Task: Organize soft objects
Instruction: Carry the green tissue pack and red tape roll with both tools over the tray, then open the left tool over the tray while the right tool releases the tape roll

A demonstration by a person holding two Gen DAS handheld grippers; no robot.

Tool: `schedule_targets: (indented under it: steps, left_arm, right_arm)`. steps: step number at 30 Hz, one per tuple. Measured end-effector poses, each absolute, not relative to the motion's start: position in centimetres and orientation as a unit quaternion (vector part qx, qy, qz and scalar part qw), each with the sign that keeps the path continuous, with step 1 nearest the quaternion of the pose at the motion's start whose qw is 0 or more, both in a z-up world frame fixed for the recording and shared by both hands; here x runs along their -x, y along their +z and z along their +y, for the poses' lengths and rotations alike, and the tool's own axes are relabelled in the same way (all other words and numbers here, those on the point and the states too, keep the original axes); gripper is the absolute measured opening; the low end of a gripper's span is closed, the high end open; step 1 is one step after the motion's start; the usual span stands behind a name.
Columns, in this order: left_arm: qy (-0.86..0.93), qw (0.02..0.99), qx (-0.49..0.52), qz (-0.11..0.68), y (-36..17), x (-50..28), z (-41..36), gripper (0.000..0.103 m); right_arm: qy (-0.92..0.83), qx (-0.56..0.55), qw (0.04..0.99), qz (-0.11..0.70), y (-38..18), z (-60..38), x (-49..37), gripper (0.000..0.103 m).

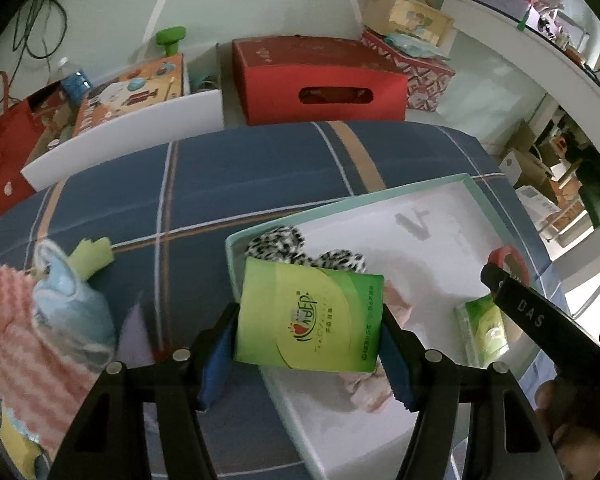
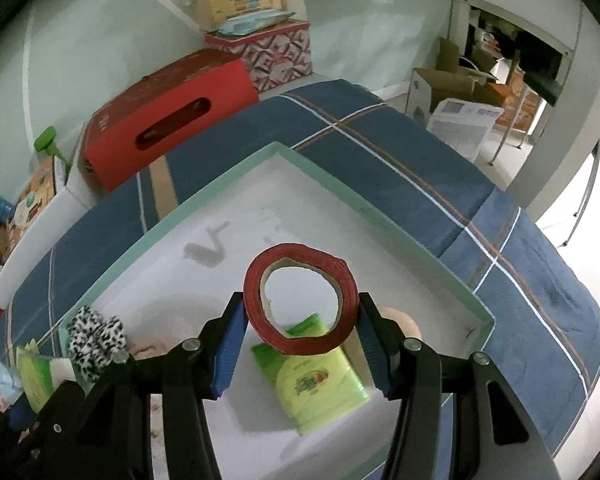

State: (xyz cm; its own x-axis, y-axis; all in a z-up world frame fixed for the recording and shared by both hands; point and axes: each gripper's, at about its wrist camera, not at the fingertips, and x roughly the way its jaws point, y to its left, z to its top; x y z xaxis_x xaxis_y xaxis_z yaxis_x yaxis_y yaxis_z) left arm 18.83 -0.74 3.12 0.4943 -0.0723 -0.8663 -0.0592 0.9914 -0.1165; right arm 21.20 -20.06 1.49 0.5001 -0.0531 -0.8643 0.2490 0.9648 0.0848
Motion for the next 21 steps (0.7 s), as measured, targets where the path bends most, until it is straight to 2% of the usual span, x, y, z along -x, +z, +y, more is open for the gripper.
schedule_targets:
  steps: [21]
  left_arm:
    - [-0.059, 0.855, 0.115, 0.502, 0.9, -22.6, -3.5, 0.069]
  right_arm:
    - [-0.100, -0.097, 0.860, 0.490, 1.6, -20.8, -22.9, 0.056]
